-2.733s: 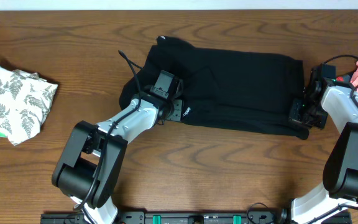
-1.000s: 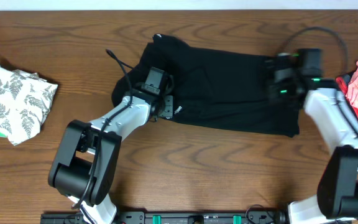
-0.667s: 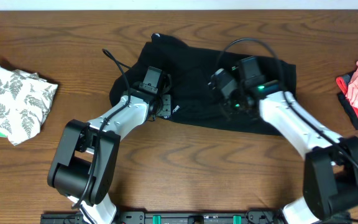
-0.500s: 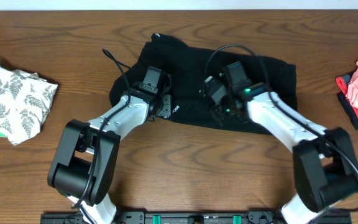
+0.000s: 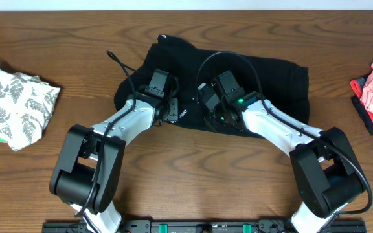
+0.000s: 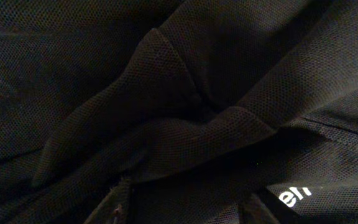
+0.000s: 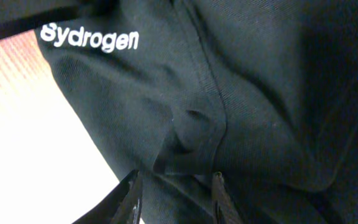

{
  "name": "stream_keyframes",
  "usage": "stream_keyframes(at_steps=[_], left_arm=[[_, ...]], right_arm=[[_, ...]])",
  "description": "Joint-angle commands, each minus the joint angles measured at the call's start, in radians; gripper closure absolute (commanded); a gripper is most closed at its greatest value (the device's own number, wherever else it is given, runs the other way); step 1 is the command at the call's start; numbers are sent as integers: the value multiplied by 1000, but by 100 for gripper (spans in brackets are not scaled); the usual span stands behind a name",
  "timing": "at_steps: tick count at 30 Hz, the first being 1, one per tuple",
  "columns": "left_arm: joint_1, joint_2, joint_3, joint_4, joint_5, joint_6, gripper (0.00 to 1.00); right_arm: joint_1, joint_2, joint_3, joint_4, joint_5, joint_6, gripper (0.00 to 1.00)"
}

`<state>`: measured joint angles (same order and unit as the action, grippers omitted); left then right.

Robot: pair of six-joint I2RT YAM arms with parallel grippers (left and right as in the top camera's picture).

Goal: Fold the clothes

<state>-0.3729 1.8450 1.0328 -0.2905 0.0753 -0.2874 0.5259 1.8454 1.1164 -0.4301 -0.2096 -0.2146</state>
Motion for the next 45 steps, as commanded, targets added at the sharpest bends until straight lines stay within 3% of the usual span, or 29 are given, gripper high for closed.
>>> stream_keyframes(at_steps=[1, 19, 21, 26, 33, 37, 45], left_arm=[[12, 30, -32, -26, -23, -6, 44], [12, 30, -32, -31, -23, -6, 44], [12, 30, -32, -31, -23, -5, 44], [12, 30, -32, -31, -23, -5, 44], [12, 30, -32, -41, -23, -5, 44], [12, 30, -32, -42, -23, -5, 44], [12, 30, -32, -48, -23, -5, 44]], right_arm=[[5, 6, 0, 9, -7, 27, 63], [6, 70, 0, 36, -4, 63, 65], [6, 92, 0, 51, -4, 92, 70], [5, 100, 0, 101, 18, 130, 99], [-3, 23, 44, 118, 248, 149, 99], [-16, -10, 62, 211, 399, 158, 99], [-37, 19, 62, 339, 408, 159, 99]])
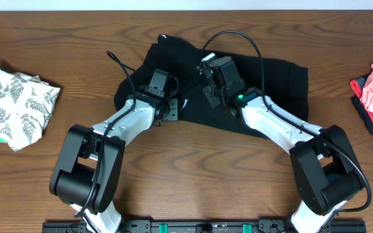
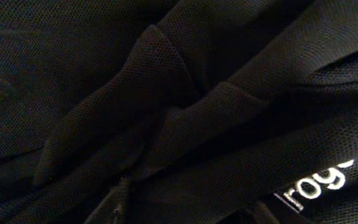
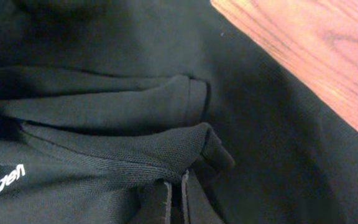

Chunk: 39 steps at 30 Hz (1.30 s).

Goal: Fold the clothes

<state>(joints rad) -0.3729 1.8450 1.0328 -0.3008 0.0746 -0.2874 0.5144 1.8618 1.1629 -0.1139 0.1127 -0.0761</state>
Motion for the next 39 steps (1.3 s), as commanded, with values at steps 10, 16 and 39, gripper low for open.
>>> stream_keyframes(at_steps=[10, 16, 39], left_arm=[[12, 30, -33, -56, -23, -5, 44], [12, 30, -34, -56, -23, -5, 44], [14, 30, -34, -101, -35, -5, 43]], right_arm=[[-55, 78, 15, 2, 101, 20, 50], [-71, -27, 15, -116, 77, 19, 53], [-246, -27, -47, -606, 56, 301, 65]])
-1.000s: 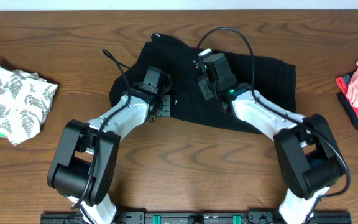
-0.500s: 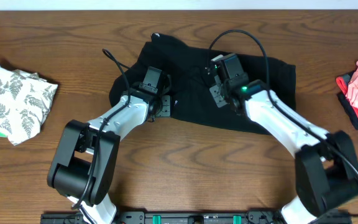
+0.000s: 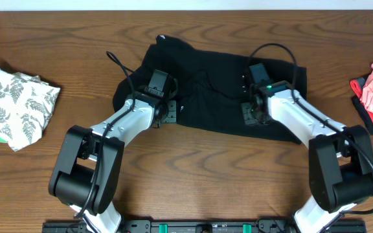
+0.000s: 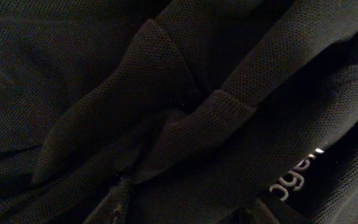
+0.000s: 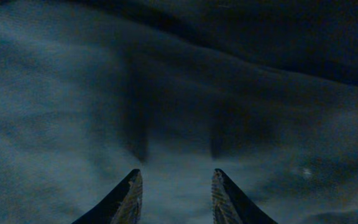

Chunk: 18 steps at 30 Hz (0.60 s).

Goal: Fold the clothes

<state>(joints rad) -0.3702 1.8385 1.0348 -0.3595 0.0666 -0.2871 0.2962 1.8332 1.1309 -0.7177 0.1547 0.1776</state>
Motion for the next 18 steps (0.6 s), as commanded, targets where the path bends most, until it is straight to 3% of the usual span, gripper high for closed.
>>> stream_keyframes(at_steps=[1, 13, 18], left_arm=[[12, 36, -36, -46, -35, -5, 43], [12, 36, -36, -92, -47, -5, 43], [12, 36, -36, -156, -118, -5, 43]], right_arm=[[-38, 2, -21, -6, 14, 53, 65], [-161, 2, -229, 49, 14, 81, 64], [-245, 2, -280, 57, 15, 80, 64]])
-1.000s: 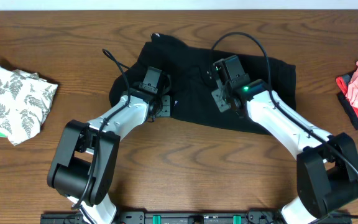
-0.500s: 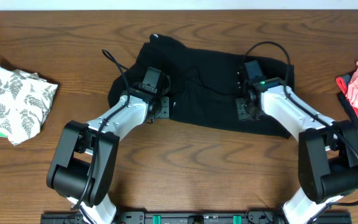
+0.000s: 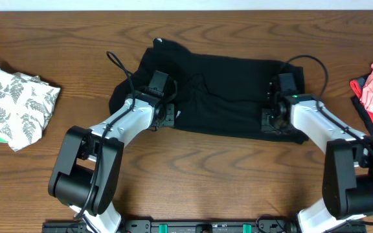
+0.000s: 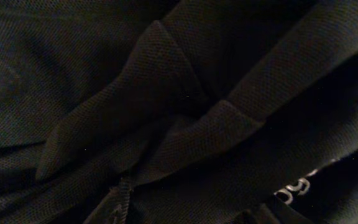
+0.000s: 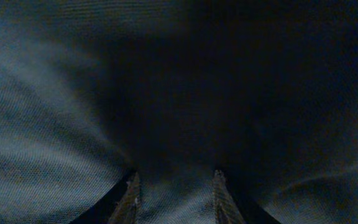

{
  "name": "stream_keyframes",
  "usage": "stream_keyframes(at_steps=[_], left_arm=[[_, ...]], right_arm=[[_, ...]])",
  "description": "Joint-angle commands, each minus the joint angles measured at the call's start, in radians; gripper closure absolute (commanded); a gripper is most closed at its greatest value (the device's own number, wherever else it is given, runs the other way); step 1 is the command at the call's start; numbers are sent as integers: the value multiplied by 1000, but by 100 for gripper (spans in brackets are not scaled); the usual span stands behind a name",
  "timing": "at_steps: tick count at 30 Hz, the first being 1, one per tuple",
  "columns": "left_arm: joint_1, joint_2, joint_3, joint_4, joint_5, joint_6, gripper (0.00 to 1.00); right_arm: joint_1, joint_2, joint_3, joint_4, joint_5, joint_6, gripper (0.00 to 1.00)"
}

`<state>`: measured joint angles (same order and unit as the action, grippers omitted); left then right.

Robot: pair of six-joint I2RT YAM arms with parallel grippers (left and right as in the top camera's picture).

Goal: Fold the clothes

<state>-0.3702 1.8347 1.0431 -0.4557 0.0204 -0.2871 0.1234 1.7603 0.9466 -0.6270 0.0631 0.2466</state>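
A black garment (image 3: 225, 90) lies spread across the middle of the wooden table (image 3: 193, 175). My left gripper (image 3: 165, 111) presses down on its left part, beside small white lettering (image 4: 297, 190). In the left wrist view its gripper (image 4: 188, 214) is open, with bunched folds of black mesh between the wide-set fingers. My right gripper (image 3: 272, 116) stands on the garment's right end. In the right wrist view that gripper (image 5: 176, 186) is open, its two fingertips resting on smooth dark cloth.
A white cloth with a leaf print (image 3: 15, 103) lies crumpled at the left edge. A pink and red garment lies at the right edge. A black rail (image 3: 199, 226) runs along the front of the table.
My right gripper, still open, has moved further right along the garment to its right end. The left gripper has stayed in place, open on the folds. The cloth lies a little smoother.
First my right gripper was open at the garment's front edge near the lettering. Then it was shut on a fold further back in the middle. Later it was open over the right part, and now at the right end. The left gripper stayed pressed on the left part throughout.
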Motion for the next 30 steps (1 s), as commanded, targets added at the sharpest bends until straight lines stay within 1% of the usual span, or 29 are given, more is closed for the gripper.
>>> stream_keyframes(at_steps=[1, 8, 16, 21, 27, 30], left_arm=[[12, 40, -44, -69, -87, -5, 43], [12, 39, -44, -109, -100, -6, 43], [12, 13, -44, -169, -100, -6, 44], [12, -45, -44, -184, -100, -6, 45], [12, -153, -44, -183, -100, -5, 53], [12, -198, -44, -176, -101, -5, 53]], right_arm=[[-91, 75, -98, -34, 106, 11, 64], [-185, 75, -99, -34, 121, -10, 64], [-229, 75, -99, -30, 143, -32, 64], [-236, 75, -99, -20, 149, -42, 63], [-267, 75, -98, -14, 151, -42, 63], [-299, 74, -98, -16, 151, -42, 63]])
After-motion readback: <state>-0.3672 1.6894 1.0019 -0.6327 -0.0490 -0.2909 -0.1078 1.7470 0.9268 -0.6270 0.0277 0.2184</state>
